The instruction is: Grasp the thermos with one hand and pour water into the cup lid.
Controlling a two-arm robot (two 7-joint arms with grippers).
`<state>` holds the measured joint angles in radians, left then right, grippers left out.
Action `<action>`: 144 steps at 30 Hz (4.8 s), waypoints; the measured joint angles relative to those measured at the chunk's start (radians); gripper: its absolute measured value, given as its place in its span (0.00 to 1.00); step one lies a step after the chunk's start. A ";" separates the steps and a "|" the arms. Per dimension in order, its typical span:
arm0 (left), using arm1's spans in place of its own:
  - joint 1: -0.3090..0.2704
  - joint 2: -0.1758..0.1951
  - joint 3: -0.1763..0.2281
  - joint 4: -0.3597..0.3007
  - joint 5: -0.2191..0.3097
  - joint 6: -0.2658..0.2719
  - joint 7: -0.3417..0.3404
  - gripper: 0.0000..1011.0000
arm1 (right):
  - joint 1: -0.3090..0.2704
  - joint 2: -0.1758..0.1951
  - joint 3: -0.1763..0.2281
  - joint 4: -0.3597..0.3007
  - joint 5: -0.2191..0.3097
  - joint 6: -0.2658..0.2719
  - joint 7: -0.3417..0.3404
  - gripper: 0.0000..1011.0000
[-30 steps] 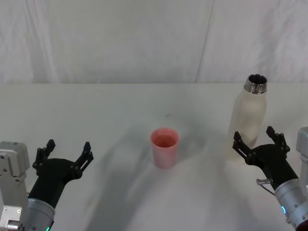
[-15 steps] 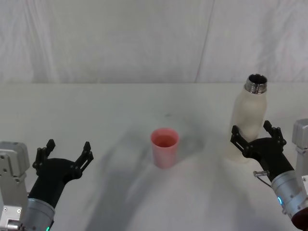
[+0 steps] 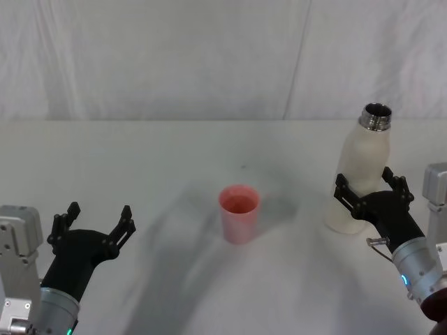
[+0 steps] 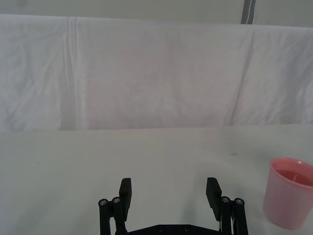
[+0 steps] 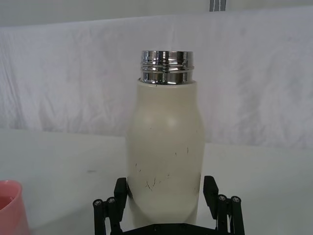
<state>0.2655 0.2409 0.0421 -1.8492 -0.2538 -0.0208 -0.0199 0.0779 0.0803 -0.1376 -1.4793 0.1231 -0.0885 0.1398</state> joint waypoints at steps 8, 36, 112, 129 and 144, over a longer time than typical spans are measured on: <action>0.000 0.000 0.000 0.000 0.000 0.000 0.000 0.99 | 0.021 0.000 -0.004 0.018 0.002 -0.003 0.007 0.99; 0.000 0.000 0.000 0.000 0.000 0.000 0.000 0.99 | 0.059 -0.008 -0.024 0.061 0.001 -0.011 0.016 0.98; 0.000 0.000 0.000 0.000 0.000 0.000 0.000 0.99 | 0.212 0.192 -0.262 -0.095 -0.484 0.127 0.080 0.94; 0.000 0.000 0.000 0.000 0.000 0.000 0.000 0.99 | 0.233 0.209 -0.342 -0.067 -0.686 0.160 0.047 0.94; 0.000 0.000 0.000 0.000 0.000 0.000 0.000 0.99 | 0.241 0.234 -0.390 -0.069 -0.859 0.203 0.025 0.94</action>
<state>0.2655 0.2410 0.0421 -1.8492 -0.2538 -0.0208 -0.0199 0.3188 0.3142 -0.5273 -1.5480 -0.7359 0.1148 0.1652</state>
